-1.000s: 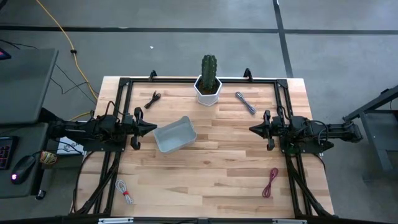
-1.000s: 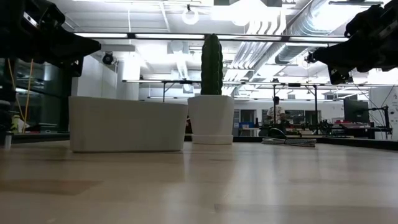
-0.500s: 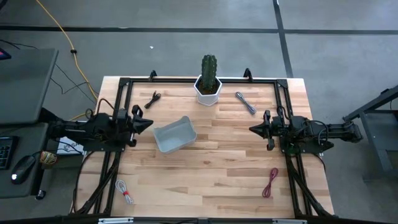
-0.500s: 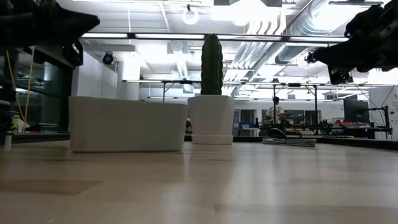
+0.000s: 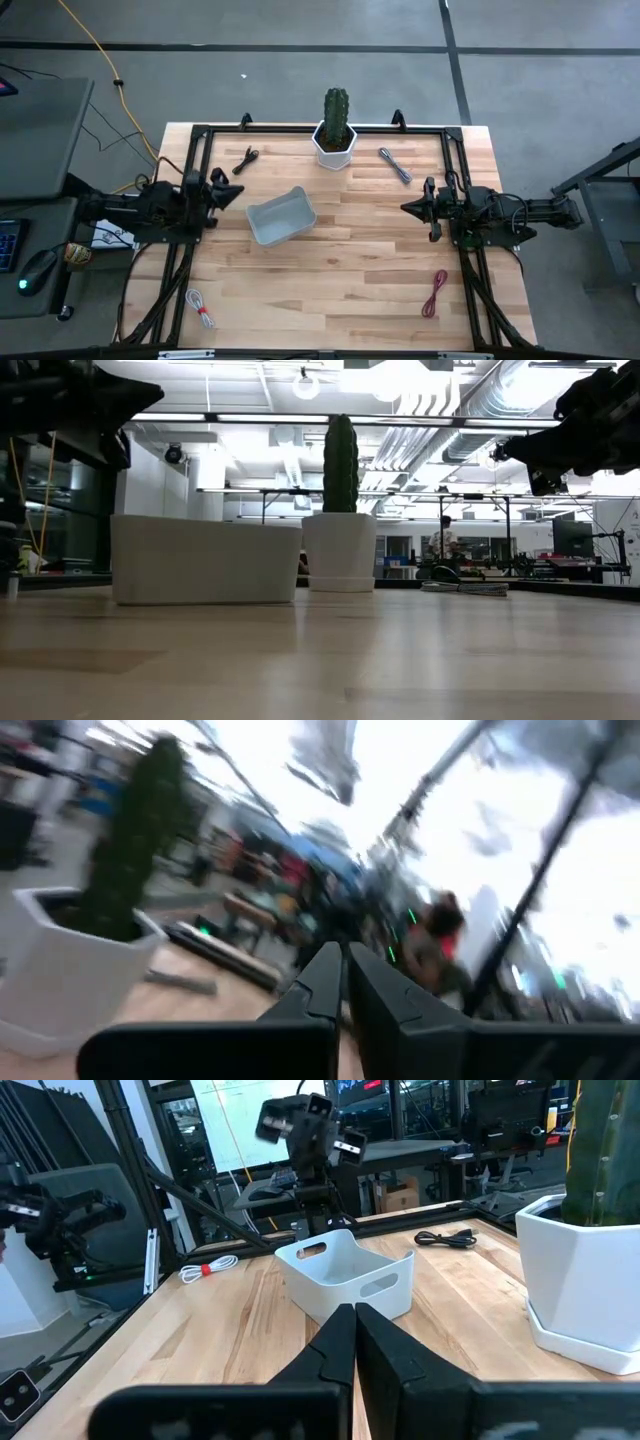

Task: Pick and place USB-C Cables
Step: Put the black charger cable into the gray bin

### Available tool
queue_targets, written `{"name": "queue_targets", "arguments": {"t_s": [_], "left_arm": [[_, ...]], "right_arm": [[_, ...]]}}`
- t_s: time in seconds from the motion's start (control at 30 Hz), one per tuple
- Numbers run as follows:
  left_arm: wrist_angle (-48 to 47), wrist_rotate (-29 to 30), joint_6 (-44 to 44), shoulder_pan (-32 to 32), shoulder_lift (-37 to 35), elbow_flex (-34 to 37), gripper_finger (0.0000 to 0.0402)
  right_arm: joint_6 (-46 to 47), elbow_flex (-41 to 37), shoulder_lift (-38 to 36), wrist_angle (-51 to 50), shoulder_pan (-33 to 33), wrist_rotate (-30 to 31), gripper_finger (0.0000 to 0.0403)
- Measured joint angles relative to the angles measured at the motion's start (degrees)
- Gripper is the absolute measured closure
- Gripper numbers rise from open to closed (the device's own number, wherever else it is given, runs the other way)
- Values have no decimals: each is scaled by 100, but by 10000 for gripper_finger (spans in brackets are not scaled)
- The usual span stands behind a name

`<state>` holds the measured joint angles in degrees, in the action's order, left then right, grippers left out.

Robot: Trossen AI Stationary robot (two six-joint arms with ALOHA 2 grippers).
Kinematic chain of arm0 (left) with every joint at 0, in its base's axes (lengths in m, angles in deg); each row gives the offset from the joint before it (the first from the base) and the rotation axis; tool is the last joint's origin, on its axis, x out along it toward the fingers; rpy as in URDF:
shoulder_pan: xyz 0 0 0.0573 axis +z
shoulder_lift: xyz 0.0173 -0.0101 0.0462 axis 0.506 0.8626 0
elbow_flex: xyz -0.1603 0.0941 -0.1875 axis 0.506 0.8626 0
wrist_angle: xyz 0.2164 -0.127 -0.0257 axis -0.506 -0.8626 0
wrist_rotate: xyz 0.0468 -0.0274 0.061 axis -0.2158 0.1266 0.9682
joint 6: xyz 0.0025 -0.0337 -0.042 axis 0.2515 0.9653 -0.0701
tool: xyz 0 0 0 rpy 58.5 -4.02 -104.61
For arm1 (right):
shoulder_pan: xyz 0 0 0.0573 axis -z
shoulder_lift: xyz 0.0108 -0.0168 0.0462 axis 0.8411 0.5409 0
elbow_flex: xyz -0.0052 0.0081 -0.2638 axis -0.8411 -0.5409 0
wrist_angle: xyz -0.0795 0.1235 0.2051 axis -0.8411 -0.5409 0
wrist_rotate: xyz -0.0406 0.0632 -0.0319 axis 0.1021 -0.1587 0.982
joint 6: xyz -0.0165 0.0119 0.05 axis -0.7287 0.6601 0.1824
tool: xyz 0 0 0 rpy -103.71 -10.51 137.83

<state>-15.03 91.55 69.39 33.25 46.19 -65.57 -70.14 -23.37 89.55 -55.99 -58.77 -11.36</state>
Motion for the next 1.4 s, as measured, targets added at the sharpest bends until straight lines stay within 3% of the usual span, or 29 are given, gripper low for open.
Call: {"name": "queue_targets", "arguments": {"t_s": [0.1,0.17,0.3,0.5,0.67,0.77,0.93,1.23,1.4], "left_arm": [[868,723,204,2,223,-6,399],[1155,809,185,2,497,-195,399],[798,774,206,31,1323,-1014,399],[-338,682,-654,380,2680,-2827,399],[-2074,679,-1078,813,3434,-4291,399],[-2962,656,-1088,1024,3722,-4805,399],[-3245,351,-1017,1218,3914,-4965,399],[-3443,461,-683,1774,4469,-4975,399],[-4918,24,-627,2663,5160,-5486,399]], "right_arm": [[0,0,-2,2,-2,0,402],[1,-1,-1,0,-1,0,402],[0,-2,0,2,-2,-2,402],[0,-2,-1,1,-2,-1,402],[0,-2,0,2,-2,-2,402],[1,-1,-1,1,-1,-1,402],[1,-1,-2,0,-1,-1,402],[0,-2,-1,1,-2,-1,402],[0,0,0,0,0,-2,402]]}}
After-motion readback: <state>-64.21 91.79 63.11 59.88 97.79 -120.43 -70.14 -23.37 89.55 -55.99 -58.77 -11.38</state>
